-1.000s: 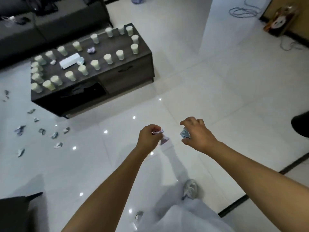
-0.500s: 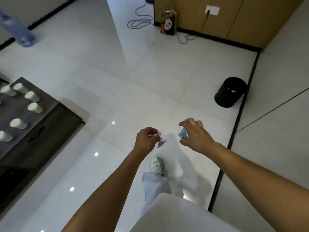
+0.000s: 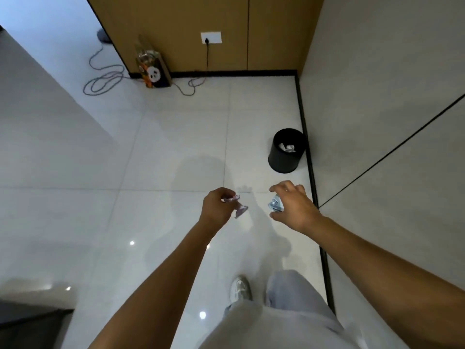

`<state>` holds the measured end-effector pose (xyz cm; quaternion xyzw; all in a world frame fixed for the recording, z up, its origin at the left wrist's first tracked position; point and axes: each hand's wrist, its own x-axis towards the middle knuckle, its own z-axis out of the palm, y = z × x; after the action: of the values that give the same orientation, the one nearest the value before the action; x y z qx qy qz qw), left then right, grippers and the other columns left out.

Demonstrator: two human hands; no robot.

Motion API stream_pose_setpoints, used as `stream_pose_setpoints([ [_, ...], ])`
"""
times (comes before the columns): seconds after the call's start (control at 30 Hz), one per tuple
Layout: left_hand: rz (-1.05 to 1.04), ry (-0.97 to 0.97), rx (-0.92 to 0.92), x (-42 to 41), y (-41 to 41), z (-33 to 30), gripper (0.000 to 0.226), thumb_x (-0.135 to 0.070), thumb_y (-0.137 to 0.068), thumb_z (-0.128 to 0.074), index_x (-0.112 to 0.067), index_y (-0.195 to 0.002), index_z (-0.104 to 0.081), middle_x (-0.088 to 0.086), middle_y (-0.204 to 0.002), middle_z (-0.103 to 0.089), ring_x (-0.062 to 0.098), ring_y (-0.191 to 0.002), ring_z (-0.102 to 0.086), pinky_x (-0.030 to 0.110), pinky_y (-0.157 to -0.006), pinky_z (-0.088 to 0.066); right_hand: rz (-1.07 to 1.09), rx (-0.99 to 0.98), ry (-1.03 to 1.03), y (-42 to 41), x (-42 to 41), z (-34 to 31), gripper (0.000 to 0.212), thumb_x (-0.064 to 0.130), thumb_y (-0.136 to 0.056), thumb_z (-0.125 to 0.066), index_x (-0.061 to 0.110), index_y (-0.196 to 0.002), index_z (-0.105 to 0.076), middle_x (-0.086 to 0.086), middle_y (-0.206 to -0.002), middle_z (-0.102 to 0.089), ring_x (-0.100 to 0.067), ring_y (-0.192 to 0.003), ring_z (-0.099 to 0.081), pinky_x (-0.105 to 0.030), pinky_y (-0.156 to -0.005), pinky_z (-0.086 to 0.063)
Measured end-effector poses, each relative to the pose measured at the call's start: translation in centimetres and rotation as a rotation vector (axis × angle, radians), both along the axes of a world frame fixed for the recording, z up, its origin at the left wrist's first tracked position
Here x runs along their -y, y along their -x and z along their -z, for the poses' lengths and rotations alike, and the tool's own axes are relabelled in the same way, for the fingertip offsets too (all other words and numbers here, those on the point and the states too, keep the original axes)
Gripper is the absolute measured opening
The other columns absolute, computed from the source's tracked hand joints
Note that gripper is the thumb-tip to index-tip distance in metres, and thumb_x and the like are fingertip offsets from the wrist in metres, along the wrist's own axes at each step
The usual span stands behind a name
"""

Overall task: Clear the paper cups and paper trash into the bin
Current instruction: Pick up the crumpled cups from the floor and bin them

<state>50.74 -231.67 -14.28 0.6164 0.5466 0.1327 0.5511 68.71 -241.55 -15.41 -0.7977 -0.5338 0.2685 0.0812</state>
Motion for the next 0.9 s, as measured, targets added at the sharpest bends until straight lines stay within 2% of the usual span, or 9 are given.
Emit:
stream_pose_setpoints([
  [0.13,0.077,0.007,-0.022,-5.8,-6.0,1.3,0.009,0.000,-0.081,-0.062,-0.005,-0.086,-0.066,-0.003,-0.074,-0.069,0.015,-0.080,-0.068,0.025,-0.079,-0.050,0.085,-0.010,0.026,-5.0,-3.9,1.3,0.060,0.027,-0.083,-0.069,0.025,-0.137,-0.042,0.004,-0.137,-0.037,-0.025,-0.123,-0.032,-0.035,-0.094,-0.045],
  [0.23,0.108,0.014,-0.034,-9.9,-11.3,2.7,0.012,0.004,-0.080,-0.060,-0.002,-0.089,-0.066,-0.002,-0.076,-0.069,0.006,-0.071,-0.068,0.025,-0.077,-0.050,0.119,-0.026,0.053,-9.5,-7.1,3.1,0.060,0.026,-0.083,-0.068,0.024,-0.137,-0.043,0.002,-0.137,-0.037,-0.026,-0.123,-0.032,-0.037,-0.095,-0.045],
  [0.37,0.129,0.015,-0.052,-16.3,-19.8,5.2,0.011,0.000,-0.079,-0.065,-0.006,-0.088,-0.067,0.004,-0.088,-0.071,0.021,-0.088,-0.068,0.031,-0.082,-0.051,0.140,-0.039,0.070,-17.0,-13.0,6.0,0.061,0.026,-0.083,-0.069,0.023,-0.137,-0.042,0.000,-0.139,-0.037,-0.027,-0.123,-0.033,-0.035,-0.096,-0.043],
  [0.47,0.124,0.053,-0.083,-20.9,-26.3,7.2,0.012,-0.001,-0.077,-0.066,-0.006,-0.088,-0.068,0.007,-0.091,-0.072,0.023,-0.088,-0.067,0.031,-0.078,-0.052,0.176,-0.052,0.060,-23.2,-17.7,7.9,0.060,0.025,-0.082,-0.070,0.019,-0.136,-0.044,-0.002,-0.141,-0.037,-0.027,-0.121,-0.033,-0.033,-0.094,-0.042],
  [0.63,0.148,0.111,-0.134,-25.9,-34.6,10.0,0.012,-0.001,-0.078,-0.067,-0.004,-0.090,-0.067,0.006,-0.091,-0.071,0.022,-0.087,-0.067,0.017,-0.068,-0.046,0.229,-0.072,0.105,-30.9,-23.0,10.4,0.057,0.027,-0.083,-0.070,0.019,-0.133,-0.044,-0.002,-0.141,-0.036,-0.028,-0.122,-0.035,-0.036,-0.092,-0.047],
  [0.8,0.065,0.185,-0.137,-30.1,-39.9,13.4,0.013,-0.003,-0.080,-0.069,-0.010,-0.091,-0.066,0.007,-0.095,-0.068,0.026,-0.091,-0.066,0.030,-0.081,-0.051,0.279,-0.108,0.167,-35.5,-26.4,14.3,0.060,0.028,-0.083,-0.069,0.020,-0.136,-0.042,-0.003,-0.141,-0.038,-0.028,-0.122,-0.036,-0.032,-0.091,-0.046],
  [0.9,0.095,0.197,-0.180,-32.4,-42.3,16.6,0.020,-0.007,-0.082,-0.070,-0.009,-0.101,-0.067,0.007,-0.103,-0.067,0.023,-0.094,-0.065,0.027,-0.084,-0.052,0.309,-0.129,0.189,-37.5,-28.4,17.5,0.062,0.029,-0.085,-0.067,0.018,-0.139,-0.040,-0.004,-0.142,-0.036,-0.028,-0.124,-0.036,-0.031,-0.092,-0.044],
])
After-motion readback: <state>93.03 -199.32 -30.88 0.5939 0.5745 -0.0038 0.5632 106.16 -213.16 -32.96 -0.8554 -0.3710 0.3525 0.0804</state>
